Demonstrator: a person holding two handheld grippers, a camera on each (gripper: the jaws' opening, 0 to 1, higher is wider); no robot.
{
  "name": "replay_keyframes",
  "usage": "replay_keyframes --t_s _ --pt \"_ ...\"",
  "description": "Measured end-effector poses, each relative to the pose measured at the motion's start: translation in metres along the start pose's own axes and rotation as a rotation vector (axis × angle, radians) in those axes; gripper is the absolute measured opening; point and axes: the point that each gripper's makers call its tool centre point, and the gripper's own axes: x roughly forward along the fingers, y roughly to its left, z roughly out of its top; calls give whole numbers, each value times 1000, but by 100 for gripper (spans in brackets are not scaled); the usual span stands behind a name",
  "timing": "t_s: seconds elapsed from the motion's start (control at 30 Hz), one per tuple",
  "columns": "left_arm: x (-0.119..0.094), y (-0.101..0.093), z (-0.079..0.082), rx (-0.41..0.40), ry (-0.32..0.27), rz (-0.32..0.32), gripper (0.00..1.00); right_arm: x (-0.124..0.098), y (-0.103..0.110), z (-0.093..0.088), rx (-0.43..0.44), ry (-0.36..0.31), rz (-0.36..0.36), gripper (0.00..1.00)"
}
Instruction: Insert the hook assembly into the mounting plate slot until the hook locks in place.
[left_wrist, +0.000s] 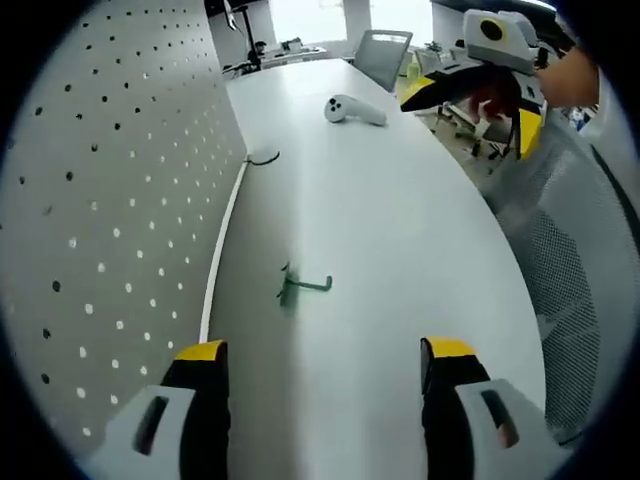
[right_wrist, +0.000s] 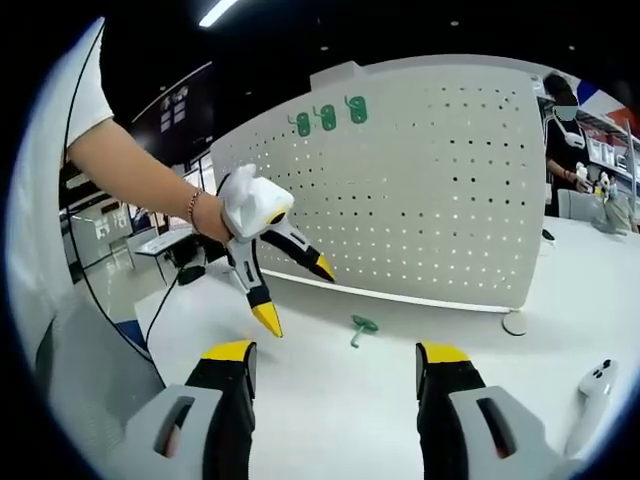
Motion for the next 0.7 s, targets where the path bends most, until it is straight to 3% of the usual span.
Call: replay_keyframes --t_s 0.07,0.7 --pt "3 0 0 37 14 -10 80 1 2 0 -7 3 6 63" --pt "37 4 7 119 88 -72 80 -1 0 -2 -18 13 -2 62"
